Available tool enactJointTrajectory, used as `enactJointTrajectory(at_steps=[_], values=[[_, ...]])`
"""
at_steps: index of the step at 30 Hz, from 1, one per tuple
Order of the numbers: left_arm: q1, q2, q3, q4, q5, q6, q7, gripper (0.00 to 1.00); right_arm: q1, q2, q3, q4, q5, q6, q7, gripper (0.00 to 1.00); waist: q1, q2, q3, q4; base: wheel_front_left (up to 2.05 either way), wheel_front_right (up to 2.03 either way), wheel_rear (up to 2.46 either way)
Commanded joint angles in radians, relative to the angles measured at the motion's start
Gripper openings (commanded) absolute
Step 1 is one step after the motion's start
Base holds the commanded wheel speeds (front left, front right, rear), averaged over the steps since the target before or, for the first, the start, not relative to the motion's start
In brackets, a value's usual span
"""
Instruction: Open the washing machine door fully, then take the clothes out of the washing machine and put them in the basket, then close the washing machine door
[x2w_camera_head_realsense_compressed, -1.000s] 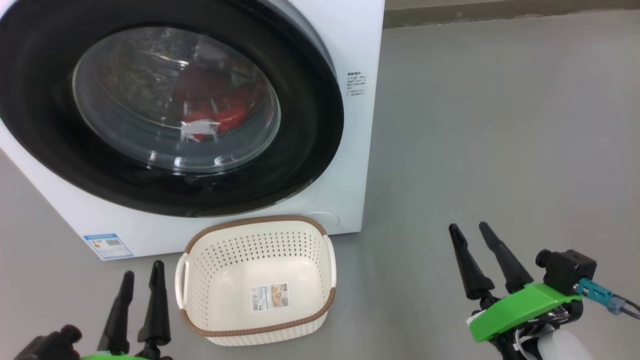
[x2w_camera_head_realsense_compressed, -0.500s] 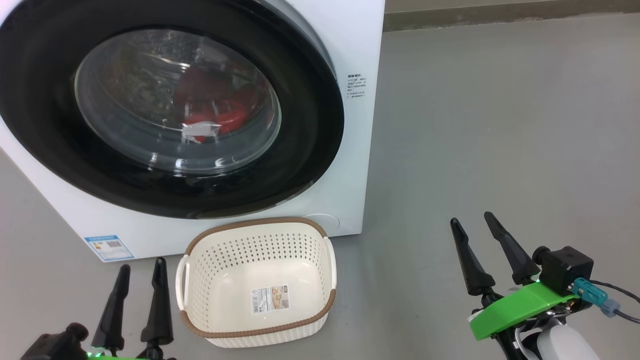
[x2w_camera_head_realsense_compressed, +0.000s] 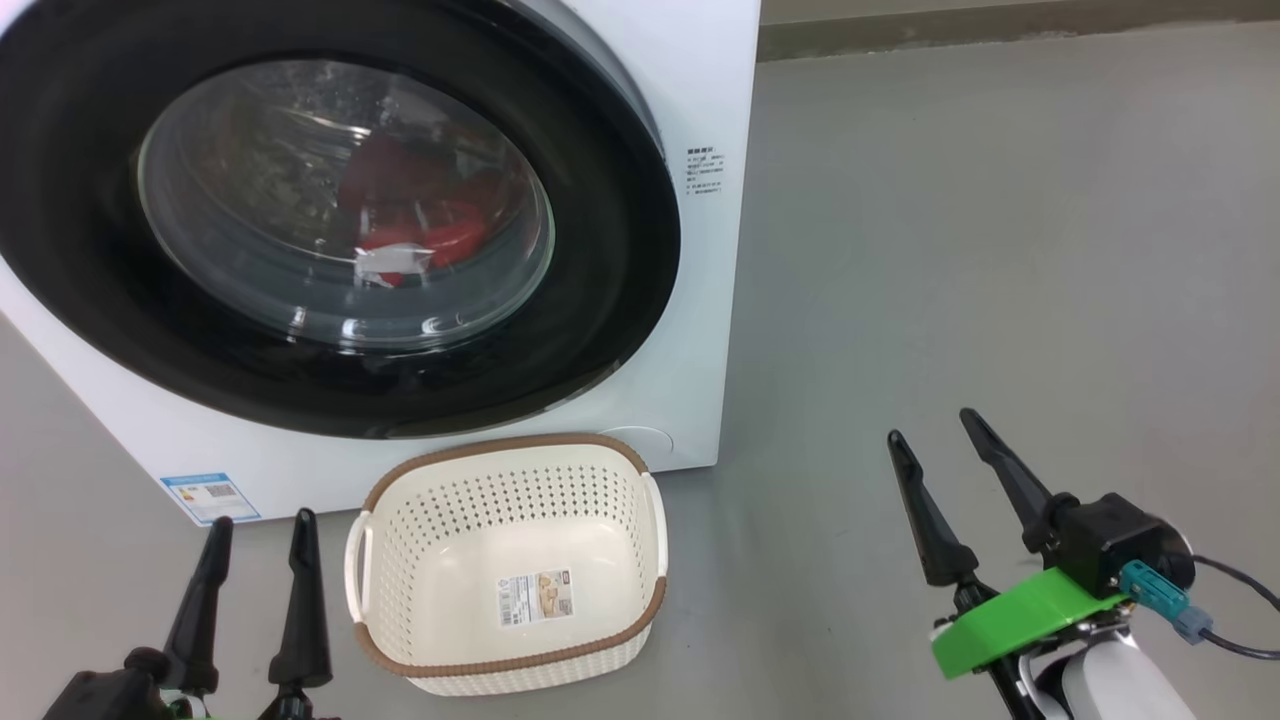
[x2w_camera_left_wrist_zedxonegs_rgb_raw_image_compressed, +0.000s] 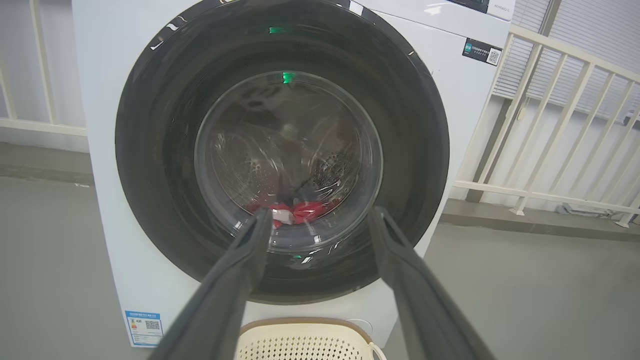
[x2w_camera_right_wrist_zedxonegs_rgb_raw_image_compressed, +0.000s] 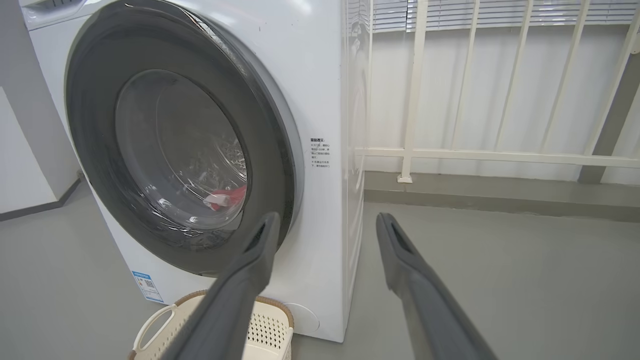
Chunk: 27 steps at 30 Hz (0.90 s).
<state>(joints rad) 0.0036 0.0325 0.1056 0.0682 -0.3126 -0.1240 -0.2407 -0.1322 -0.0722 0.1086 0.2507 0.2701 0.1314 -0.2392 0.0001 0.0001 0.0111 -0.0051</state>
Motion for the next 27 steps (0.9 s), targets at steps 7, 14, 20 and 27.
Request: enactJointTrajectory(at_steps=[7, 14, 20, 27], values=[[-0.011, 0.018, 0.041, -0.026, 0.046, -0.005, -0.021, 1.0, -0.061, 0.0, 0.02, -0.031, -0.054, -0.001, -0.023, 1.0, -0.0001, -0.0001, 0.01, -0.009, 0.0, 0.0, 0.0], [-0.013, 0.018, 0.041, -0.013, 0.041, -0.005, -0.021, 1.0, -0.063, 0.003, 0.015, -0.024, -0.05, -0.001, -0.023, 1.0, -0.0001, -0.0001, 0.012, -0.013, 0.0, 0.0, 0.0], [-0.016, 0.018, 0.045, -0.007, 0.044, -0.005, -0.021, 1.0, -0.063, 0.003, 0.006, -0.022, -0.05, -0.001, -0.023, 1.0, -0.0001, -0.0001, 0.015, -0.007, 0.0, 0.0, 0.0], [-0.018, 0.018, 0.048, -0.007, 0.054, -0.006, -0.021, 1.0, -0.077, 0.006, 0.003, -0.024, -0.047, -0.001, -0.023, 0.33, -0.0001, -0.0001, 0.037, 0.0, 0.0, 0.0, 0.0]])
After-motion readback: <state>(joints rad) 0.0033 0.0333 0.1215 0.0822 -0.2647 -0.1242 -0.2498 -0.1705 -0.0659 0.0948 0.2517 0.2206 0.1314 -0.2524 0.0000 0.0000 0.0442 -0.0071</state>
